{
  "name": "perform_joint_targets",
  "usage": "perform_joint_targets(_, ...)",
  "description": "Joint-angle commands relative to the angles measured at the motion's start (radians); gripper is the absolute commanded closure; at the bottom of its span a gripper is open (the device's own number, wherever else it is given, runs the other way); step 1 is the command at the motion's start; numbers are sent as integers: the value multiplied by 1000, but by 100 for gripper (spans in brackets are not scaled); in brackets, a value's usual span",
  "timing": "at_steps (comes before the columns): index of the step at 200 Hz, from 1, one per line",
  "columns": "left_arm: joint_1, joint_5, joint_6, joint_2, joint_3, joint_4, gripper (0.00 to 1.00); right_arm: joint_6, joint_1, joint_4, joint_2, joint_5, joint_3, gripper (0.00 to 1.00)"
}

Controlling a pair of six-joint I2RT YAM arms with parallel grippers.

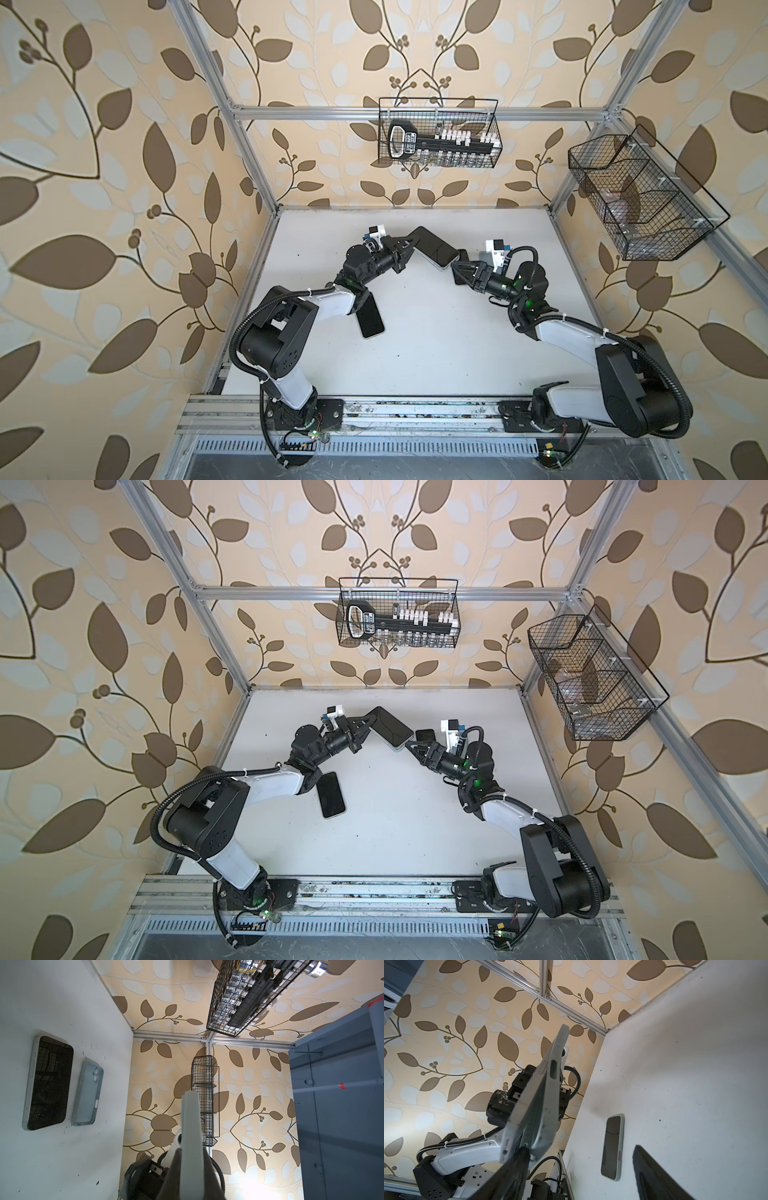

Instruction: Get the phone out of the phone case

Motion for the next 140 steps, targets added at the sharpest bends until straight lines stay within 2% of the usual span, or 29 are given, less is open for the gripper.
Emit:
perform_joint_targets(1,-38,63,-17,-24,68,143,100,56,-9,79,28,2,-14,23)
perform_joint_targets(46,-56,105,30,-11,90,107,100,116,-51,139,27,-23,3,23)
perform_joint_targets(106,-66,122,44,50,109,118,100,178,-56,201,41,-31,23,26)
perform_joint_targets(140,-65,123,65,72,120,104,100,192,-55,220,44,-31,12,31)
